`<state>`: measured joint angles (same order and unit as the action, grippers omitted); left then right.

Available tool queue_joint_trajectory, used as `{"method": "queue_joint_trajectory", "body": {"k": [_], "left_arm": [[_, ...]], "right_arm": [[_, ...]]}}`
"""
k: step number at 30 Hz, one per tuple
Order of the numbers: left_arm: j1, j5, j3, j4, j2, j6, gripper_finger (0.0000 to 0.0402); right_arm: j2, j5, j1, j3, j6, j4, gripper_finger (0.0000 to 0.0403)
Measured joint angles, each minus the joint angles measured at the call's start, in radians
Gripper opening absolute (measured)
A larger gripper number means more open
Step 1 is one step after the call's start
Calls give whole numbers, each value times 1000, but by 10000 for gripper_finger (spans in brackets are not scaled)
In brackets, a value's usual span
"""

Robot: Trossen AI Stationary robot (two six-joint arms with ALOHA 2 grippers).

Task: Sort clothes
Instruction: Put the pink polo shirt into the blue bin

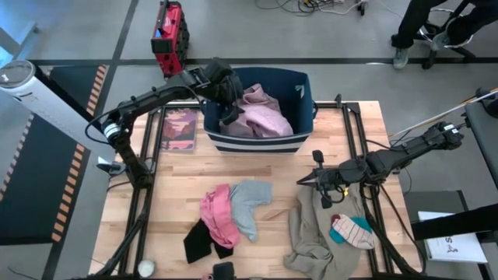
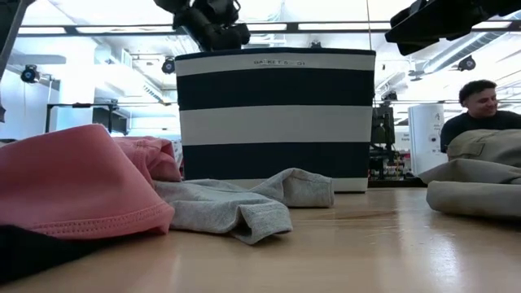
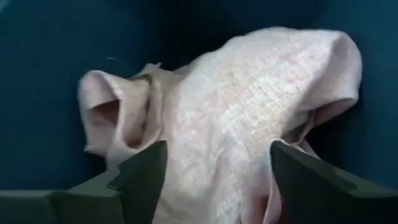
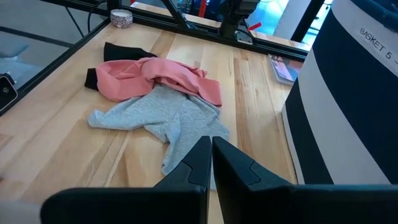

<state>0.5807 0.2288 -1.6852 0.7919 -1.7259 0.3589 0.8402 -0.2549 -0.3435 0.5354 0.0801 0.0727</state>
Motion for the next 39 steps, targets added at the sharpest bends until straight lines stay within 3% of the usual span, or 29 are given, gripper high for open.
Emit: {"method": "queue_joint_trajectory", "body": {"k": [6, 17, 25, 31, 39], "left_arm": [[-17, 71, 8, -1, -81, 3, 206], [-9, 72, 10, 6, -216, 47, 72], [11, 71, 12, 13, -259, 66, 14], [9, 67, 12, 45, -243, 61, 33], [7, 64, 0, 49, -126, 55, 146]], "right_arm": [[0, 0, 0, 0, 1, 0, 0], [0, 0, 0, -2, -2, 4, 0], [0, -7, 3, -27, -18, 3, 0], [0, -8, 8, -39, -39, 0, 0], [0, -71, 17, -21, -16, -7, 0]]}}
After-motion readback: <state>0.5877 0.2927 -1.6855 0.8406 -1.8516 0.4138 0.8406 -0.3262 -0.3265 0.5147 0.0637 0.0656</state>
